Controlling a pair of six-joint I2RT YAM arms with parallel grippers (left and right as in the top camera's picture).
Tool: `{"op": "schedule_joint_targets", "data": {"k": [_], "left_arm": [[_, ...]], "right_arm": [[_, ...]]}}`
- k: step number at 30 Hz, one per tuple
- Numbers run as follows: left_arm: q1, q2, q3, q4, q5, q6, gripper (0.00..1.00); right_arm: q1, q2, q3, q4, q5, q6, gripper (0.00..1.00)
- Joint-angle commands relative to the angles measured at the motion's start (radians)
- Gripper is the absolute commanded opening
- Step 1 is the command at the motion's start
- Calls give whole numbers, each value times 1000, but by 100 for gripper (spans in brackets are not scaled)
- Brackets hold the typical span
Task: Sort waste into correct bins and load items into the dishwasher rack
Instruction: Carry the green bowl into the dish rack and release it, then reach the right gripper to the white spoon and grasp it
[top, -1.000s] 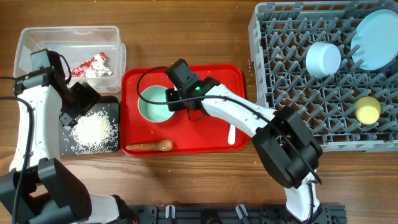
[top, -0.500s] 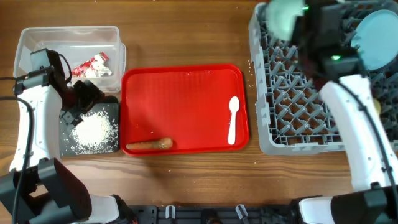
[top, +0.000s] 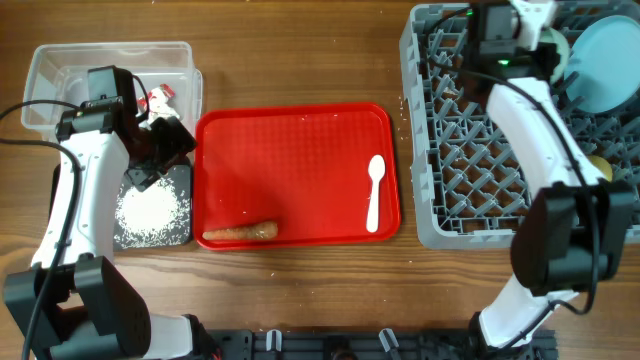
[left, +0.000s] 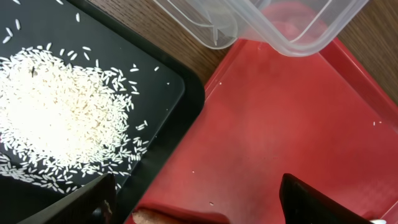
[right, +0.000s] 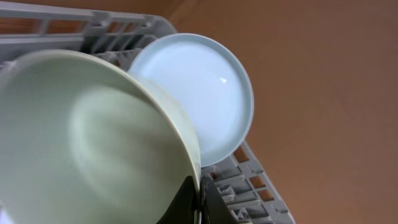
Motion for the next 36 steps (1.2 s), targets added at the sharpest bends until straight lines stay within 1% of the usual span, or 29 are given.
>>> {"op": "schedule_joint_targets", "data": {"k": [1,5,11,12,13,14,15,17,18,20,24,27,28,29,30,32,33,34,35,36], "left_arm": [[-9,-14,4,3,6,-9,84],[-9,-14,4,4,6,-8,84],[-9,-14,4,14,6,-8,85],[-9,-14,4,14,6,-8,85],[-9,-14,4,14,6,-9,85],[-9,-14,4,14,6,-8,85],[-9,-14,4,14,6,-8,85],[-9,-14,4,14,6,-8,85],[-9,-14,4,14,5,-8,86],[-9,-14,4,14,5,-8,86],[-9,-14,4,14,5,-5,86],[-9,-14,4,14,5,-5,86],[-9,-14,4,14,5,-5,86],[-9,-14,4,14,5,-5,86],[-9,-14,4,14,5,-5,86],[-9,-14,4,14,5,-5,86],[-9,-14,4,14,5,-5,87],[-9,-14,4,14,5,-5,87],[-9,-14,4,14,5,-5,87],[-9,-14,4,14,5,-5,87]], "right_arm": [[47,63,2,1,37,-14,4],[105,129,-17,-2,42,-39,4],[169,132,-40,4,41,-39,4],[185,132,-40,-6,41,-52,14],[203,132,-40,-16,41,-64,49],[214,132,-39,-18,41,-66,68],[226,130,-39,-19,41,-65,76],[239,117,-39,-39,11,-61,78],[243,101,-39,-64,-35,-52,78],[244,53,-39,-121,-135,17,80],[244,-107,-39,-206,-436,39,82],[244,-207,-38,-249,-611,39,82],[244,-259,-38,-271,-746,39,82],[244,-286,-38,-283,-839,41,82],[244,-320,-38,-311,-1001,67,81],[248,-326,-39,-417,-1220,209,81],[260,-311,-42,-472,-1252,265,81],[283,-290,-44,-525,-1247,287,84],[328,-247,-44,-574,-1220,323,87],[356,-216,-44,-592,-1195,348,88]]}}
